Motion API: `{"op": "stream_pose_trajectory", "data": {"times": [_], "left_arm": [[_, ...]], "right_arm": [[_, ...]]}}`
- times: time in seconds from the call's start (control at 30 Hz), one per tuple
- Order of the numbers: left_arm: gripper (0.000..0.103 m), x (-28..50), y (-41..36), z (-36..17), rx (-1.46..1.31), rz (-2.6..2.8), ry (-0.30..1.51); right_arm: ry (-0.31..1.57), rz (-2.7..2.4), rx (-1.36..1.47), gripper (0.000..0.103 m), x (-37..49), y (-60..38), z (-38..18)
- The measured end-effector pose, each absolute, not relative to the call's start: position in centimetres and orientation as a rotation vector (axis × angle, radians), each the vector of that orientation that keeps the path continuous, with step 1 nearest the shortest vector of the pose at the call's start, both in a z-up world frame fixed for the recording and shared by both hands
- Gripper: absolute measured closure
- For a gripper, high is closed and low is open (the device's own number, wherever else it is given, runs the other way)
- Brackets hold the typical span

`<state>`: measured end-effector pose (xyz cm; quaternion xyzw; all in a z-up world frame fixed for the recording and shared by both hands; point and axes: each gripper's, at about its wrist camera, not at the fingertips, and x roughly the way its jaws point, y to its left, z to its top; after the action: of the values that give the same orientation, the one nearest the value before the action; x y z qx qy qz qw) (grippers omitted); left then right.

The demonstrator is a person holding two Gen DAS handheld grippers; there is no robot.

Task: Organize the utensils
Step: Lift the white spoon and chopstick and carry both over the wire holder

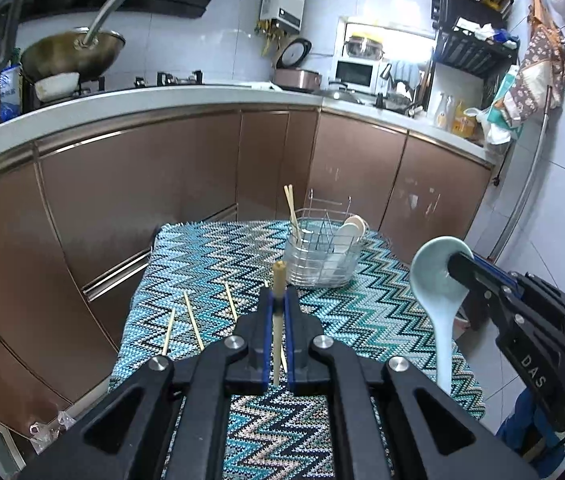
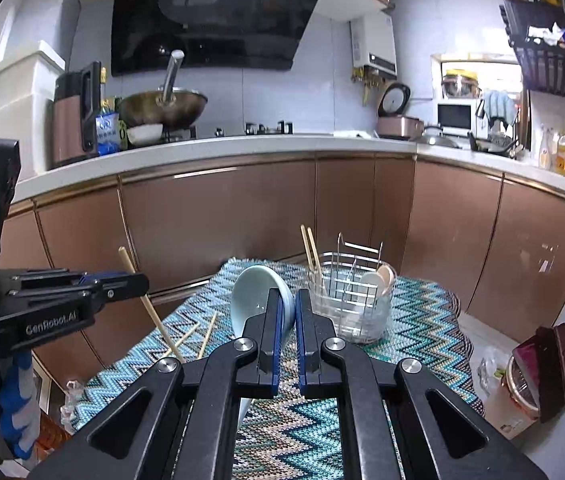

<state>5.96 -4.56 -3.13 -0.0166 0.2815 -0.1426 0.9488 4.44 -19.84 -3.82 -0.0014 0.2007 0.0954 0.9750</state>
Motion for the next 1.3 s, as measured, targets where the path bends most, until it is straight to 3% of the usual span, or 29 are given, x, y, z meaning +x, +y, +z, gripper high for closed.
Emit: {"op": "stream_pose_trajectory", "data": {"times": [0.8,1.3], "left_arm": [[0.098,-3.7,-3.2,1.5,0.007,-0.211,0.332],[0.098,-4.6,-2.6,2.0,-0.005,-0.195,0.296]], "right_arm": [[0.180,0.164,0.029,0.097,-3.0,-19.1,0.9],[0.134,0.166,0.044,0.097,-4.2,-19.2,1.6]]}}
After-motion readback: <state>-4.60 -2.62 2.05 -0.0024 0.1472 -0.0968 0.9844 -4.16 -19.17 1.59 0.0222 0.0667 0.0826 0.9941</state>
